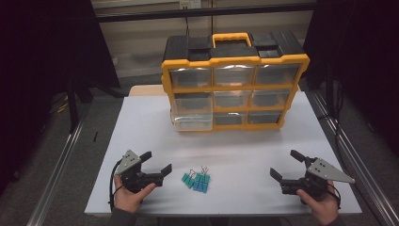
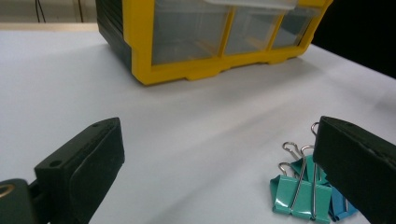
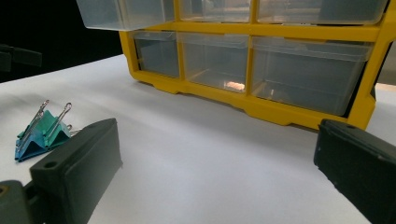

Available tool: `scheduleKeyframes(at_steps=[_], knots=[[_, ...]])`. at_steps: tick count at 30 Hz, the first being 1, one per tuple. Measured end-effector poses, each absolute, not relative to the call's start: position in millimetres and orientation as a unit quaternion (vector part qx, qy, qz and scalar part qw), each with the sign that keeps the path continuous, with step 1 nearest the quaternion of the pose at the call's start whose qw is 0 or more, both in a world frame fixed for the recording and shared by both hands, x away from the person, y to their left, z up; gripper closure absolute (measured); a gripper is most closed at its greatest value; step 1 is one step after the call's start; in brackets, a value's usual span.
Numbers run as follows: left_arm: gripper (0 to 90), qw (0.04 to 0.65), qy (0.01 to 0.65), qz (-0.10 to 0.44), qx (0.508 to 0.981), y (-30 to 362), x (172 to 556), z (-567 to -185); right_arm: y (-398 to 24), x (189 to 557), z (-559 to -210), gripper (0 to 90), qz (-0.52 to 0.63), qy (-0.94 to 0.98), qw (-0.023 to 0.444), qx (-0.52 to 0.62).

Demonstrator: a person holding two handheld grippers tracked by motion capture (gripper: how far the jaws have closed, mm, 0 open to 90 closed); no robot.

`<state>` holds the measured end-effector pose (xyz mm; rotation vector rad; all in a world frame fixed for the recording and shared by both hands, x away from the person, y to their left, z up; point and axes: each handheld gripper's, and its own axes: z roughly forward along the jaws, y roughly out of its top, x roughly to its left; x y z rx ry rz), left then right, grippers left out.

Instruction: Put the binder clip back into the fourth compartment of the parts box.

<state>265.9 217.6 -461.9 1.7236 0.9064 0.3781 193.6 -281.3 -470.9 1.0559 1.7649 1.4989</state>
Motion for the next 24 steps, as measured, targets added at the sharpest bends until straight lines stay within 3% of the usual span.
scheduleKeyframes(at_steps=[9, 24], knots=[[5.6, 0.501, 0.365, 0.117, 0.776, 193.7, 266.9, -464.6, -280.5, 193.0, -470.6, 0.4, 0.563, 0.663, 0.292, 0.397], [11.9, 0.458, 0.343, 0.078, 0.816, 168.7, 258.1, -472.3, -279.3, 193.4, -470.5, 0.4, 0.564, 0.664, 0.293, 0.394]])
